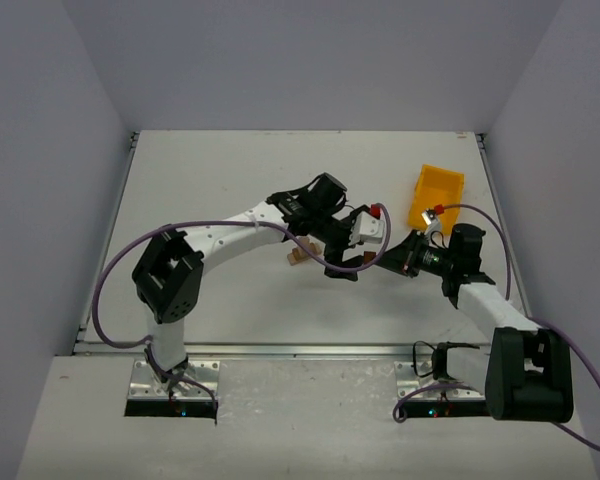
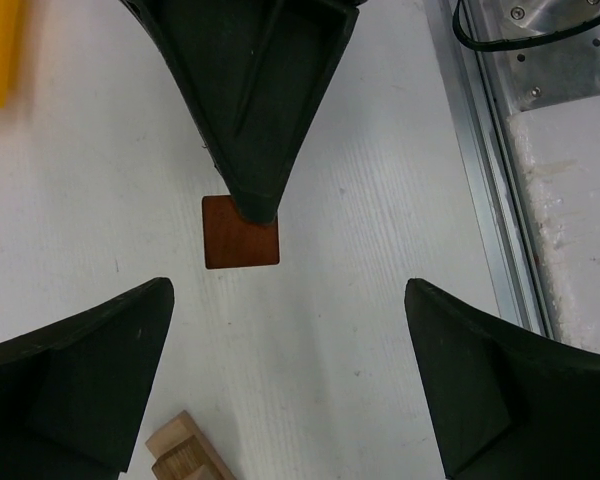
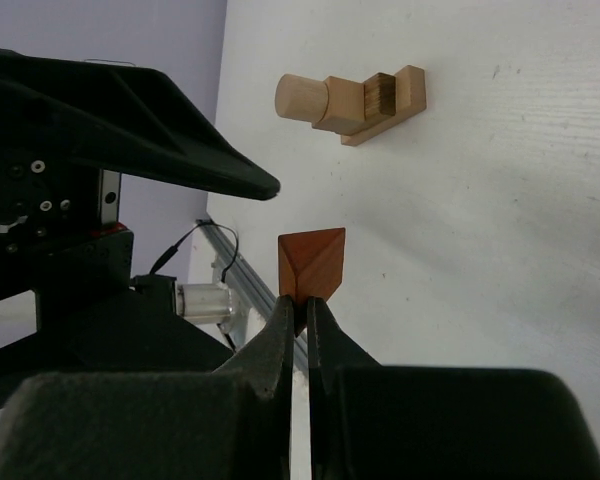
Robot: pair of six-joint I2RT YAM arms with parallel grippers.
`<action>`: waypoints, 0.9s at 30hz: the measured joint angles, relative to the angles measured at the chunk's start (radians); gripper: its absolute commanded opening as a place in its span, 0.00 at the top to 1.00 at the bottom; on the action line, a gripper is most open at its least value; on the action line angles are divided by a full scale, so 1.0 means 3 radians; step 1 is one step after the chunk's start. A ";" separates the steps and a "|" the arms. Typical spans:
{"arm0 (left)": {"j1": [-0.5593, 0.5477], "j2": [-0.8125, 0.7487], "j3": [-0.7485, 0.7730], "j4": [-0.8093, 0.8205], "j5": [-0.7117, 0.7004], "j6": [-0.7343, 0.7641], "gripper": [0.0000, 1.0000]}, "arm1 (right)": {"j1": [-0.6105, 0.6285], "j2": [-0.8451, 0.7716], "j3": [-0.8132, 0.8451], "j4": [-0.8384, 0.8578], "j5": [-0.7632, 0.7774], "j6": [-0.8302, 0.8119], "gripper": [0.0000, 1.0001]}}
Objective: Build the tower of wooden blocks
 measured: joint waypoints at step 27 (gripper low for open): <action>-0.0152 0.0058 -0.0559 0.0999 -0.0452 -0.0505 0.31 | -0.0001 0.0254 0.0000 0.0083 -0.0335 -0.0022 1.00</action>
